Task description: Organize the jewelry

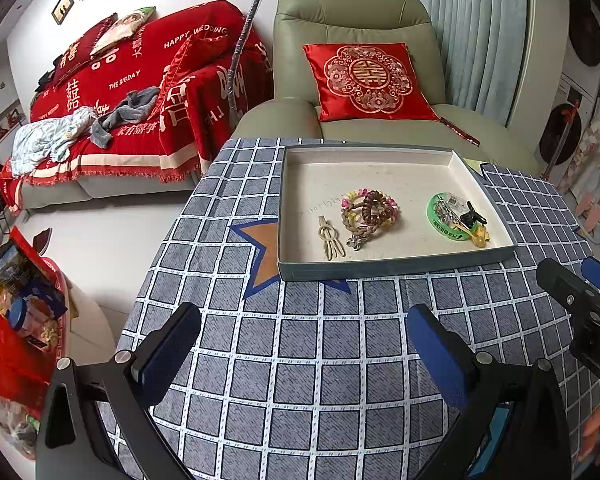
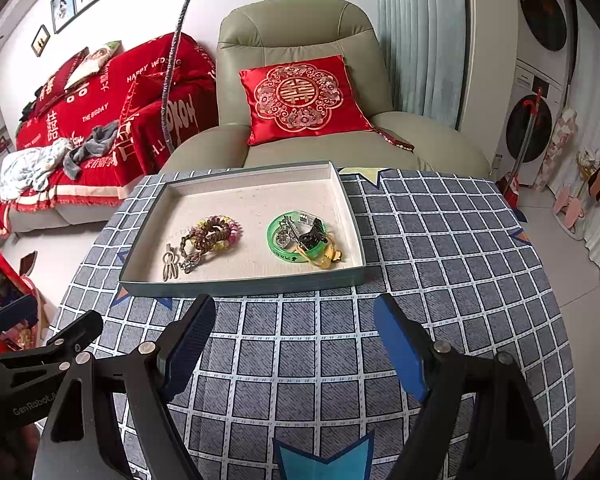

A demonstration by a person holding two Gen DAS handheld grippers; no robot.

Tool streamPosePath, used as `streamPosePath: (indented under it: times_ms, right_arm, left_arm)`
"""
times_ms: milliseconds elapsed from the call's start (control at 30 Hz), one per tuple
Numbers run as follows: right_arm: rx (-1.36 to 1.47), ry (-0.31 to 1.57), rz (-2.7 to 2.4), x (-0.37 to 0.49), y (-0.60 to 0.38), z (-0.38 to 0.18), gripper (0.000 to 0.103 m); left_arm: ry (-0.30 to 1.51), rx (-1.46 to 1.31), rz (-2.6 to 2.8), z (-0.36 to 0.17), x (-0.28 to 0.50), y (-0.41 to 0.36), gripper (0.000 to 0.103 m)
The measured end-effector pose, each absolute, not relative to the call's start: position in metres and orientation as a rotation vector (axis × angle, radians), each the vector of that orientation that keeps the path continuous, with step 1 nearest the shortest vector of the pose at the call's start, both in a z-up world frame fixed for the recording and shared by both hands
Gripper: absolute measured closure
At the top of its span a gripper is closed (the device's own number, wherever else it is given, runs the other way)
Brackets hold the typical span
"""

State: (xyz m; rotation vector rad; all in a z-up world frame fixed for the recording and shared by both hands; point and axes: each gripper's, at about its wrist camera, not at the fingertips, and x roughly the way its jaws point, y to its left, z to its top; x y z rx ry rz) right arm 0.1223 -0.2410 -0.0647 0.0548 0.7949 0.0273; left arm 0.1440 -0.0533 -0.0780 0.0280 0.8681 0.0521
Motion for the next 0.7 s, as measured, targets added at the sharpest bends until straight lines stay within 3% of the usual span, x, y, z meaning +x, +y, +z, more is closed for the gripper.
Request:
streamPosePath:
  times_ms: [700]
  right_arm:
    - [0.056, 0.797, 0.026, 0.1222, -0.2414, -0.065, 0.019]
  left_arm:
    - [0.863, 0.038, 0.033, -0.0809, 0.1435, -0.05, 0.0]
